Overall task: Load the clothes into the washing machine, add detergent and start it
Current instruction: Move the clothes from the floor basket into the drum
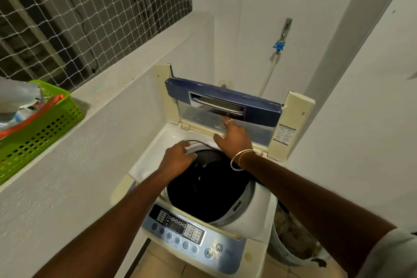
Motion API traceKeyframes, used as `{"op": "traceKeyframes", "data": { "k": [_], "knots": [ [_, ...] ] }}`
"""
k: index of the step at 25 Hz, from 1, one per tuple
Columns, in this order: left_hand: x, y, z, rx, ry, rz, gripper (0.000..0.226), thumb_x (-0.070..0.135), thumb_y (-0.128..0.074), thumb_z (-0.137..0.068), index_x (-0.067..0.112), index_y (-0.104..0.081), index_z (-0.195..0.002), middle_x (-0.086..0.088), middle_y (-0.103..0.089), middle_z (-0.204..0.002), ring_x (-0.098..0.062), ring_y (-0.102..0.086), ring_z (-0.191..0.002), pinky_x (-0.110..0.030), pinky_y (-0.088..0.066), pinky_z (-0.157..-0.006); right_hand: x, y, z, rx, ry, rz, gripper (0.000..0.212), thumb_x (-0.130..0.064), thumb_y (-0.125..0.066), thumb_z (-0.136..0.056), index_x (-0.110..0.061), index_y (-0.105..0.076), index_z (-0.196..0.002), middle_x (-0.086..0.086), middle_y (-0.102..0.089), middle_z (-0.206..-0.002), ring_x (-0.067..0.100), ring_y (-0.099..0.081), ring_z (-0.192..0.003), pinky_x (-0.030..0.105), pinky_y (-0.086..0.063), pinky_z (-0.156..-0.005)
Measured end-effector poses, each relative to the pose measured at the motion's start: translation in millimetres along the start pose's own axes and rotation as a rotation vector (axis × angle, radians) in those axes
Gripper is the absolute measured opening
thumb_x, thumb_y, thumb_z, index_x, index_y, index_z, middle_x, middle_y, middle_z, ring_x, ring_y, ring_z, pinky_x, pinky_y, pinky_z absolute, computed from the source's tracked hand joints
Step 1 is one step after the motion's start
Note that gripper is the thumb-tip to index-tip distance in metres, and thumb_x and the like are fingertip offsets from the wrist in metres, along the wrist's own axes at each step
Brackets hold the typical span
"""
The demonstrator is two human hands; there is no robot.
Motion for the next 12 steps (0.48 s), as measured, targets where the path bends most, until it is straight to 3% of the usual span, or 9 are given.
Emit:
{"op": "traceKeyframes", "data": {
  "k": [7, 12],
  "knots": [
    [56.3, -53.9, 19.6, 0.169, -0.259, 0.103, 0.014, 0.015, -0.066, -0.089, 0.020, -0.068, -0.102, 0.006, -0.069, -0.085, -0.012, -0.067, -0.079, -0.024, -0.051, -0.075, 61.0, 18.6, 33.2, 0.128, -0.065, -0.082, 0.030, -0.038, -0.059, -0.092, -0.022, -0.065, -0.117, -0.002, -0.070, -0.107, 0.017, -0.065, -0.096, 0.028, -0.053, -0.087],
    [96.0, -141.0, 26.9, 0.038, -0.433, 0.087, 0.014, 0.010, -0.061, -0.091, 0.020, -0.070, -0.097, 0.007, -0.071, -0.085, -0.007, -0.066, -0.082, -0.018, -0.051, -0.078, 126.3, 46.4, 70.2, 0.257, -0.210, -0.100, 0.019, -0.030, -0.057, -0.093, -0.022, -0.066, -0.108, 0.000, -0.072, -0.094, 0.017, -0.065, -0.082, 0.021, -0.043, -0.072]
  ]
}}
Point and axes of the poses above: each hand's wrist, its own z-axis away from the middle knuckle, its own y-axis out of the back of the hand, x = y × z, the point moved 2 cm from there along -z, towards the middle knuckle
